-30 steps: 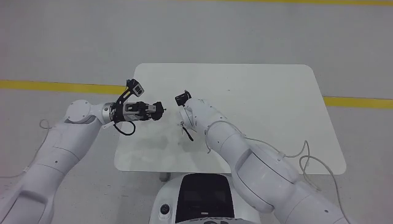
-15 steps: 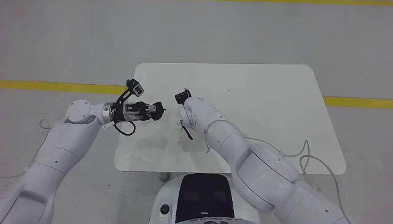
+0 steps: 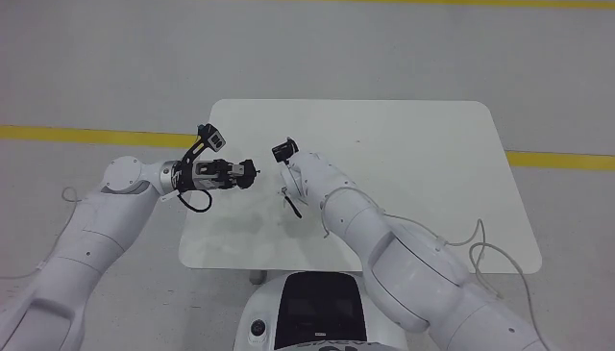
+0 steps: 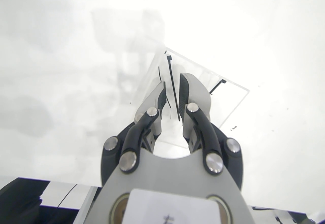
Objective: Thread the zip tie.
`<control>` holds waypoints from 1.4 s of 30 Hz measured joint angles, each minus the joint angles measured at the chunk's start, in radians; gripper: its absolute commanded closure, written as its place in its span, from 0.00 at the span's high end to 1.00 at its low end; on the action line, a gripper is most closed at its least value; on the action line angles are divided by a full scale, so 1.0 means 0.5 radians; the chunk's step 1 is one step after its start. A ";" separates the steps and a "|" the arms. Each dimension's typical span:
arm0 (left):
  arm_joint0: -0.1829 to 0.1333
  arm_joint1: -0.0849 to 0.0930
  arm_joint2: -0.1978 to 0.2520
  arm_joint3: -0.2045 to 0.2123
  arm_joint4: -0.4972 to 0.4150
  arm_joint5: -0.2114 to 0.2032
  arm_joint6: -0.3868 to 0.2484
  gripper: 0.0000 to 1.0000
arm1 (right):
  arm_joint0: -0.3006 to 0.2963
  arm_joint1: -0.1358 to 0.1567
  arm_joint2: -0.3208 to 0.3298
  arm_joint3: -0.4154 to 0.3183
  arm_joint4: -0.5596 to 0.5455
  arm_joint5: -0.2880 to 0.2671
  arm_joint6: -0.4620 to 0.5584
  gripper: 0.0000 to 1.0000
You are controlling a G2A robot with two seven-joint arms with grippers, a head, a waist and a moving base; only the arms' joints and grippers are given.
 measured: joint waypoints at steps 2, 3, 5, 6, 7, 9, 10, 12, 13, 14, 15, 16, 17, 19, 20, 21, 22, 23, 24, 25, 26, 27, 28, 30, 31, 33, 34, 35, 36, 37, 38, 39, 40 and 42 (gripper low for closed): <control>0.000 0.000 0.000 0.000 0.000 0.000 0.000 0.00 | 0.005 0.002 0.005 -0.002 0.003 0.002 -0.005 0.09; 0.000 0.000 0.000 0.000 0.000 0.000 0.000 0.00 | 0.008 0.004 0.008 -0.006 0.004 0.004 -0.008 0.07; 0.000 0.000 0.000 0.000 0.000 0.000 0.000 0.00 | 0.012 0.006 0.013 -0.015 0.009 0.003 -0.012 0.05; 0.000 0.000 0.000 0.000 0.000 0.000 0.000 0.00 | 0.015 0.007 0.017 -0.022 0.014 0.003 -0.017 0.04; 0.000 0.000 0.000 0.000 0.000 0.000 0.000 0.00 | 0.017 0.009 0.022 -0.027 0.019 0.000 -0.021 0.04; 0.000 0.000 0.000 0.000 0.000 0.000 0.000 0.00 | 0.023 0.014 0.031 -0.037 0.029 -0.014 -0.024 0.05; 0.000 0.000 0.000 0.000 0.000 0.000 0.000 0.00 | 0.026 0.017 0.035 -0.041 0.032 -0.020 -0.024 0.05; 0.000 0.000 0.000 0.000 0.000 0.000 0.000 0.00 | 0.033 0.024 0.045 -0.052 0.042 -0.042 -0.024 0.05; 0.000 0.000 0.000 0.000 0.000 0.000 0.000 0.00 | 0.036 0.028 0.050 -0.057 0.046 -0.052 -0.025 0.05; 0.000 0.000 0.000 0.000 0.000 0.000 0.000 0.00 | 0.039 0.032 0.054 -0.063 0.049 -0.065 -0.025 0.05; 0.000 0.000 0.000 0.000 0.000 0.000 0.000 0.00 | 0.043 0.037 0.060 -0.071 0.054 -0.086 -0.023 0.05; 0.000 0.000 0.000 0.000 0.000 0.000 0.000 0.00 | 0.046 0.042 0.064 -0.078 0.057 -0.106 -0.021 0.06; 0.000 0.000 0.000 0.000 0.000 0.000 0.000 0.00 | 0.049 0.047 0.068 -0.084 0.059 -0.129 -0.017 0.06; 0.000 0.000 0.000 0.000 0.000 0.000 0.000 0.00 | 0.056 0.060 0.077 -0.098 0.061 -0.180 -0.002 0.07; 0.000 0.000 0.000 0.000 0.000 0.000 0.000 0.00 | 0.059 0.066 0.080 -0.104 0.061 -0.200 0.005 0.07; 0.000 0.000 0.000 0.000 0.000 0.000 0.000 0.00 | 0.063 0.074 0.086 -0.114 0.061 -0.228 0.013 0.06; 0.000 0.000 0.000 0.000 0.000 0.000 0.000 0.00 | 0.066 0.081 0.091 -0.121 0.062 -0.249 0.019 0.07; 0.000 0.000 0.000 0.000 0.000 0.000 0.000 0.00 | 0.069 0.088 0.095 -0.129 0.063 -0.267 0.026 0.07; 0.000 0.000 0.000 0.000 0.000 0.000 0.000 0.00 | 0.072 0.097 0.101 -0.140 0.062 -0.285 0.034 0.07; 0.000 0.000 0.000 0.000 0.000 0.000 0.000 0.00 | 0.073 0.104 0.105 -0.150 0.060 -0.294 0.041 0.07; 0.000 0.000 0.000 0.000 0.000 0.000 0.000 0.00 | 0.073 0.111 0.108 -0.162 0.057 -0.301 0.048 0.07; 0.000 0.000 0.000 0.000 0.000 0.000 0.000 0.00 | 0.071 0.119 0.111 -0.179 0.051 -0.308 0.058 0.07; 0.000 0.000 0.000 0.000 0.000 0.000 0.000 0.00 | 0.068 0.126 0.113 -0.194 0.044 -0.315 0.067 0.06; 0.000 0.000 0.000 0.000 0.000 0.000 0.000 0.00 | 0.060 0.142 0.116 -0.229 0.027 -0.332 0.095 0.05; 0.000 0.000 0.000 0.000 0.000 0.000 0.000 0.00 | 0.056 0.148 0.116 -0.245 0.017 -0.343 0.113 0.05; 0.000 0.000 0.000 0.000 0.000 0.000 0.000 0.00 | 0.048 0.165 0.116 -0.285 -0.006 -0.375 0.165 0.02; 0.000 0.000 0.000 0.000 0.000 0.000 0.000 0.00 | 0.043 0.172 0.117 -0.304 -0.016 -0.386 0.184 0.02; 0.000 0.000 0.000 0.000 0.000 0.000 0.000 0.00 | 0.038 0.180 0.118 -0.324 -0.024 -0.399 0.202 0.01; 0.000 0.000 0.000 0.000 0.000 0.000 0.000 0.00 | 0.030 0.191 0.123 -0.352 -0.033 -0.416 0.226 0.00; 0.000 0.000 0.000 0.000 0.000 0.000 0.000 0.00 | 0.024 0.200 0.127 -0.373 -0.039 -0.427 0.244 0.00; 0.000 0.000 0.000 0.000 0.000 0.000 0.000 0.00 | 0.018 0.209 0.131 -0.395 -0.045 -0.440 0.263 0.00; 0.000 0.000 0.000 0.000 0.000 0.000 0.000 0.00 | 0.009 0.221 0.138 -0.426 -0.052 -0.454 0.285 0.00; 0.000 0.000 0.000 0.000 0.000 0.000 0.000 0.00 | 0.000 0.230 0.143 -0.450 -0.059 -0.462 0.300 0.00; 0.000 0.000 0.000 0.000 0.000 0.000 0.000 0.00 | -0.023 0.252 0.155 -0.513 -0.077 -0.469 0.332 0.00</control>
